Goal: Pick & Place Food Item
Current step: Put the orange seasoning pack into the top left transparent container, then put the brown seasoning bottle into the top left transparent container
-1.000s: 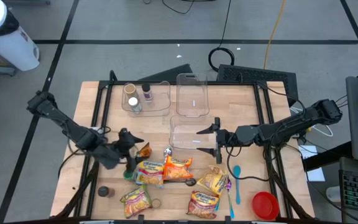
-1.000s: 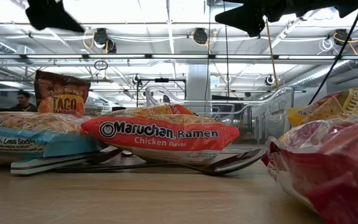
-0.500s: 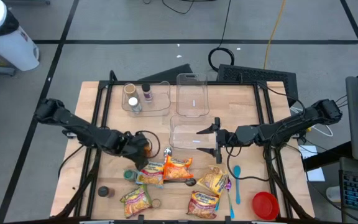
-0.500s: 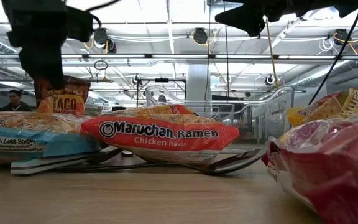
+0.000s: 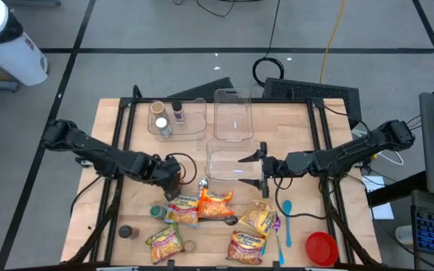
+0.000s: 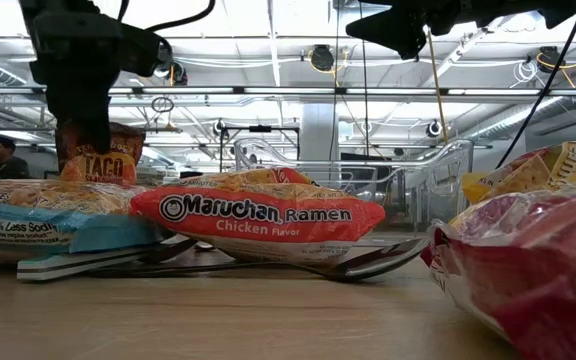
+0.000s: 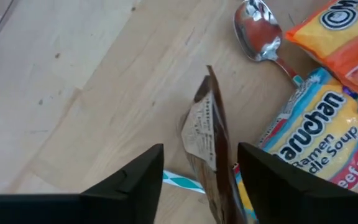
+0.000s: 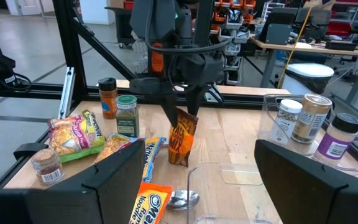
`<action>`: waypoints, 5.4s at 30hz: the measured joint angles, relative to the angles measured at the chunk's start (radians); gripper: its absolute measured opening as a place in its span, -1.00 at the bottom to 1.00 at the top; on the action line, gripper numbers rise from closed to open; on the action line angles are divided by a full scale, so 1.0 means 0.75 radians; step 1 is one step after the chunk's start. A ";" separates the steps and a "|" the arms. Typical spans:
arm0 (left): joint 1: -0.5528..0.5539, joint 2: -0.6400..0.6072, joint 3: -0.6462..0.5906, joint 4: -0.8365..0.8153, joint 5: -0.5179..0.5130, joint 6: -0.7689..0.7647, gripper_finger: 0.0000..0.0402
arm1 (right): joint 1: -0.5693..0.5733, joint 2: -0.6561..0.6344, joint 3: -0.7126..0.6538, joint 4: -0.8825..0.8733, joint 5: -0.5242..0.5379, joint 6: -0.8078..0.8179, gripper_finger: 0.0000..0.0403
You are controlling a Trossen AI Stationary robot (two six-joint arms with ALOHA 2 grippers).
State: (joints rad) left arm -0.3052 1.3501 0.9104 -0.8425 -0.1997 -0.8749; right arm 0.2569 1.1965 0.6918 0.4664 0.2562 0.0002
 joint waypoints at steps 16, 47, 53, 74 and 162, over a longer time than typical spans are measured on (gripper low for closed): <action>0.128 -0.021 0.080 -0.056 0.062 0.062 -0.96 | 0.000 0.000 0.000 0.000 0.000 0.000 0.45; 1.107 -0.029 0.481 -0.192 -0.066 0.608 -0.97 | 0.000 0.000 0.000 -0.001 0.000 0.000 0.45; 1.172 -0.028 0.315 -0.003 0.073 0.606 -0.98 | 0.000 0.000 0.000 -0.001 0.000 0.000 0.45; 1.172 -0.028 0.022 0.196 0.131 0.486 -0.91 | 0.000 0.000 0.000 -0.001 0.000 0.000 0.45; -0.414 0.678 0.897 0.204 0.225 0.686 0.34 | 0.018 0.023 -0.001 0.072 -0.240 0.087 0.45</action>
State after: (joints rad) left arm -0.6158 1.8586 1.5833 -0.6897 -0.0311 -0.3606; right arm 0.2704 1.2140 0.6914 0.5201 0.0762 0.0658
